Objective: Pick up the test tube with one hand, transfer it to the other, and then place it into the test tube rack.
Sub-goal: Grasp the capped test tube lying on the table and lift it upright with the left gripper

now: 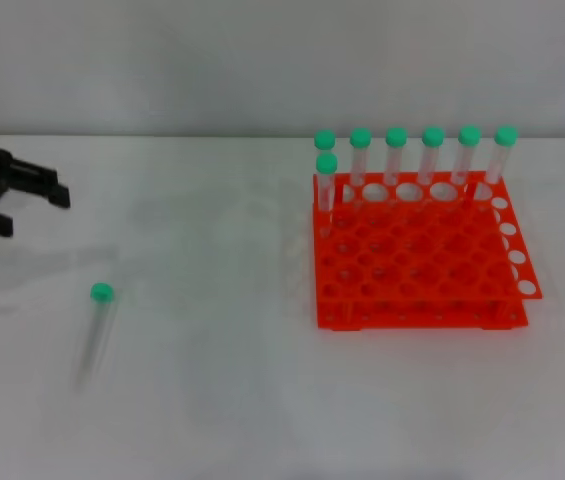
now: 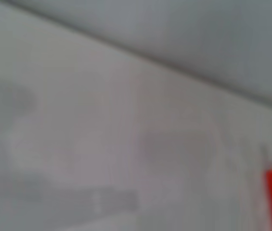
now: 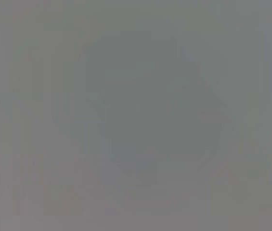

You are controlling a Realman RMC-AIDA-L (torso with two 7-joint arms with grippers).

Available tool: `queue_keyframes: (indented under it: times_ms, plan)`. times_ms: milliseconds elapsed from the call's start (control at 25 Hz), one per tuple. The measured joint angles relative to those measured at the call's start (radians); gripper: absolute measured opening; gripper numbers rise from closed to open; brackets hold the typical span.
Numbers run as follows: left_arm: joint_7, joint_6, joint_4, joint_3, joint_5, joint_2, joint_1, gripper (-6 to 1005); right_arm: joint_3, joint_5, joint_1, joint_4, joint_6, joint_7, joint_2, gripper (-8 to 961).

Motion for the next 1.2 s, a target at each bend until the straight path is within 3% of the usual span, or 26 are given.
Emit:
queue_keyframes:
  times_ms: [240, 520, 840, 1200]
  plan:
    - [-0.014, 0.059, -0.132, 0.006, 0.189, -0.046, -0.125, 877, 0.0, 0.0, 0.011, 0.002, 0.002, -0.044, 0.004, 667]
    - [-0.027, 0.083, -0.198, 0.009, 0.264, -0.095, -0.169, 877, 0.0, 0.0, 0.01, 0.001, 0.001, -0.049, 0.007, 667]
    - [-0.039, 0.12, -0.207, 0.039, 0.321, -0.102, -0.175, 877, 0.0, -0.002, 0.009, 0.0, -0.003, -0.049, 0.009, 666]
    - [-0.043, 0.101, -0.208, 0.073, 0.363, -0.129, -0.173, 876, -0.001, -0.008, 0.005, -0.001, -0.007, -0.049, 0.019, 666]
